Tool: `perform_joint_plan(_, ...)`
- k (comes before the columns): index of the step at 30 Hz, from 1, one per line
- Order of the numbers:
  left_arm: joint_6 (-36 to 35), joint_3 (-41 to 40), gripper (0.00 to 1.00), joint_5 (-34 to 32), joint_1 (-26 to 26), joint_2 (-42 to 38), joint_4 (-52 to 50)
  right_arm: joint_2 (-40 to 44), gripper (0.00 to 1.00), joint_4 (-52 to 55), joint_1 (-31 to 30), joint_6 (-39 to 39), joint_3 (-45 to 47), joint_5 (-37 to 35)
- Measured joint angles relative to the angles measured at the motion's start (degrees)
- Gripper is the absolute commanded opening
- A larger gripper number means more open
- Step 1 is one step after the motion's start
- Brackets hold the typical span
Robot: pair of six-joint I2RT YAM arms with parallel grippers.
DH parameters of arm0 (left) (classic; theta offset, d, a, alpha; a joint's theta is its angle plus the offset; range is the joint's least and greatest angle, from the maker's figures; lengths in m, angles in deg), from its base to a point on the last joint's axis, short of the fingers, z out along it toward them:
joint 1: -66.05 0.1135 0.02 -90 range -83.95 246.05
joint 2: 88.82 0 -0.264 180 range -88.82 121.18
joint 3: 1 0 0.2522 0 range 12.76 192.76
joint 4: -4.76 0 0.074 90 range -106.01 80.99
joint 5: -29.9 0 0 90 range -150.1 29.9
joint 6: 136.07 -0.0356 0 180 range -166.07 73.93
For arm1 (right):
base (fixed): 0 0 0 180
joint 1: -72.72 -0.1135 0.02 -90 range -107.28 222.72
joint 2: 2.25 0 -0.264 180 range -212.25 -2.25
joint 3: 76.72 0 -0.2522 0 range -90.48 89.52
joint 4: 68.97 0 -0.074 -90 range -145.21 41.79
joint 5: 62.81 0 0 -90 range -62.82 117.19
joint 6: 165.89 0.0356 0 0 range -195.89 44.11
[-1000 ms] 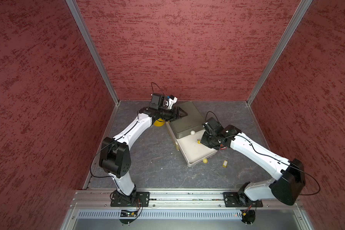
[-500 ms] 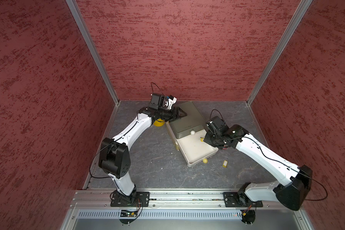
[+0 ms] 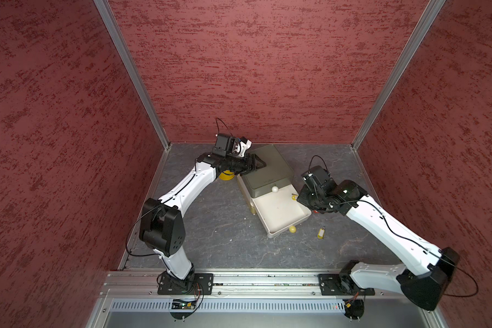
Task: Take the keys out of the drawer
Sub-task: Place the key at the center of the board.
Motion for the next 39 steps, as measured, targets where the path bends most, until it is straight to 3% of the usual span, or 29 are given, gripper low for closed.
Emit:
perform_joint_plan(15,-0.02,0.57,0.66,-1.4,-1.09,-0.07,-1.22,8.66,0.0,1.7,12.31,-2.05,5.2,0.98)
perform_joint_plan(26,-0.02,1.62,0.66,-2.38,-2.69,-0.07,-3.19,12.46,0.0,1.79,22.36,-4.98,12.35,5.68)
perform_joint_plan(39,-0.66,1.95,0.67,-3.26,-3.19,-0.07,-3.98,13.62,0.0,0.39,29.33,-7.52,19.04,10.34)
